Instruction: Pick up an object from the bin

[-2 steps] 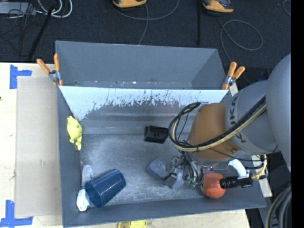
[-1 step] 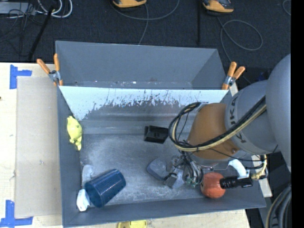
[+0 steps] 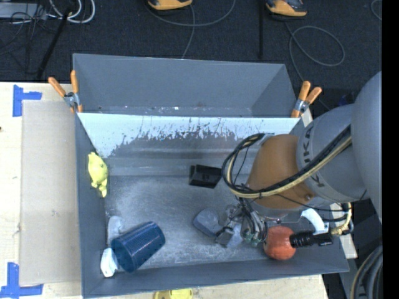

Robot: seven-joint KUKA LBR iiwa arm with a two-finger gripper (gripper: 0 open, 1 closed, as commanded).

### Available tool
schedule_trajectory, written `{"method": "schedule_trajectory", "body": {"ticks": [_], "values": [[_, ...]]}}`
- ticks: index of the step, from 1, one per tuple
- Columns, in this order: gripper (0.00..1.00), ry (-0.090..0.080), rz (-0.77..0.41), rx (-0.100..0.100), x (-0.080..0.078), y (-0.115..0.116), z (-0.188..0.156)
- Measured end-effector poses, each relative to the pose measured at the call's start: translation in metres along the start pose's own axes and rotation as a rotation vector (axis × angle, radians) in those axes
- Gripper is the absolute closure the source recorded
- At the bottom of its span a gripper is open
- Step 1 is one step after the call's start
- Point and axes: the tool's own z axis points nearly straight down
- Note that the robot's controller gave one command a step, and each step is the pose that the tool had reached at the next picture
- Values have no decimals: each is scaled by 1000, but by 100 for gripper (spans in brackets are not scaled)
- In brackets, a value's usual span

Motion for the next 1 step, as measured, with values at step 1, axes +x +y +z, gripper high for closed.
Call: {"method": "schedule_trajectory", "body": {"ticks": [1], "values": [[100,1,-1,0,0,0,-14]]}}
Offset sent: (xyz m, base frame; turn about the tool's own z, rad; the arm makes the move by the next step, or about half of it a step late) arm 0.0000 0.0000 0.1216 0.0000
